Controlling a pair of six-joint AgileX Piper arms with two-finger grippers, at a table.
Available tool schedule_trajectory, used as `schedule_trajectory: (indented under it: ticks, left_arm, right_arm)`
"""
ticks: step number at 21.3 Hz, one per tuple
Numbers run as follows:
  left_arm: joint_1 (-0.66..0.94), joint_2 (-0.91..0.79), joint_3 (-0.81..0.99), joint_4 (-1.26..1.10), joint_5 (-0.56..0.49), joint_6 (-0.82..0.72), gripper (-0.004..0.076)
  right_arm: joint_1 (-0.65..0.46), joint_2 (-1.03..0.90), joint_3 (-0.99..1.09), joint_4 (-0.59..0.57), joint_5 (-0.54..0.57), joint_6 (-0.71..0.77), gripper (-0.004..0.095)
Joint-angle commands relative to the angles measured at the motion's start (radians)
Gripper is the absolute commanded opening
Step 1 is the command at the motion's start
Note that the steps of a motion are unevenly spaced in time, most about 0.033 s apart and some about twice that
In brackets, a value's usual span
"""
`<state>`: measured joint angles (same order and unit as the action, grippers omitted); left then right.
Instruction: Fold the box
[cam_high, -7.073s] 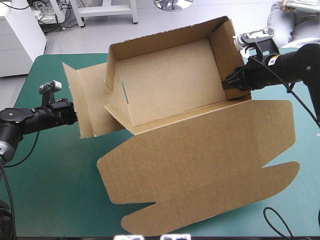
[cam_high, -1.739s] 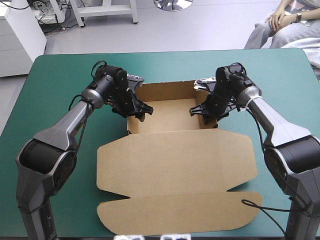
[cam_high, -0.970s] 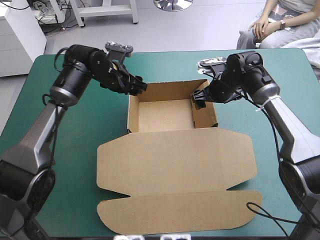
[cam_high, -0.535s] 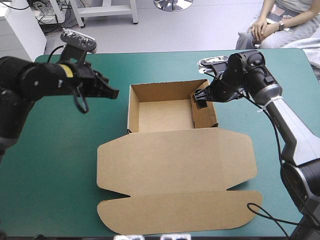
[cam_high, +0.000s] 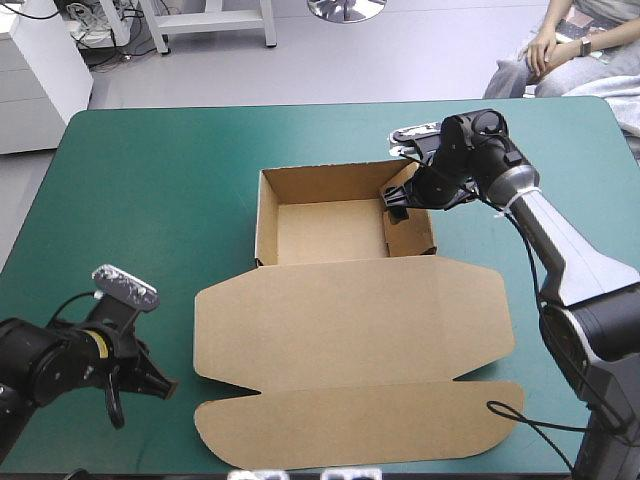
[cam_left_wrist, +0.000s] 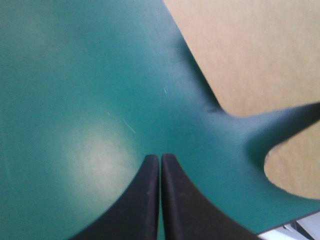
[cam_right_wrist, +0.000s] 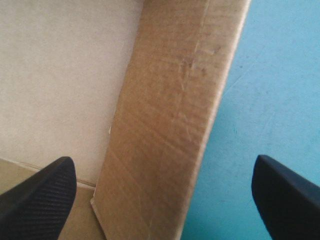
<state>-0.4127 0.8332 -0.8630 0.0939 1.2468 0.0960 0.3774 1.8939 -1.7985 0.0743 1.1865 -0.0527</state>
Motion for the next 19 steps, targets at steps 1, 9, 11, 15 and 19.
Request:
schedule_trajectory:
  ticks: [1, 9, 11, 15, 19]
  left_arm:
    - [-0.001, -0.076, 0.105, -0.050, -0.007, -0.035, -0.0006]
    - [-0.001, -0.114, 0.122, -0.094, -0.013, -0.035, -0.0008]
    - [-0.001, -0.114, 0.122, -0.094, -0.019, -0.035, -0.0008]
    - [-0.001, -0.114, 0.122, -0.094, -0.021, -0.035, -0.0008]
    - [-0.001, -0.114, 0.122, -0.094, -0.035, -0.035, -0.0008]
  right_arm:
    - [-0.002, 0.014, -0.030, 0.001, -0.027, -0.014, 0.0877]
    - [-0.002, 0.079, -0.030, 0.001, -0.020, -0.033, 0.0312]
    - [-0.002, 0.079, -0.030, -0.004, 0.002, -0.039, 0.0080]
    - [-0.002, 0.079, -0.034, -0.008, 0.039, -0.051, -0.0019]
    - [-0.010, 0.079, -0.075, -0.006, 0.063, -0.058, -0.0017]
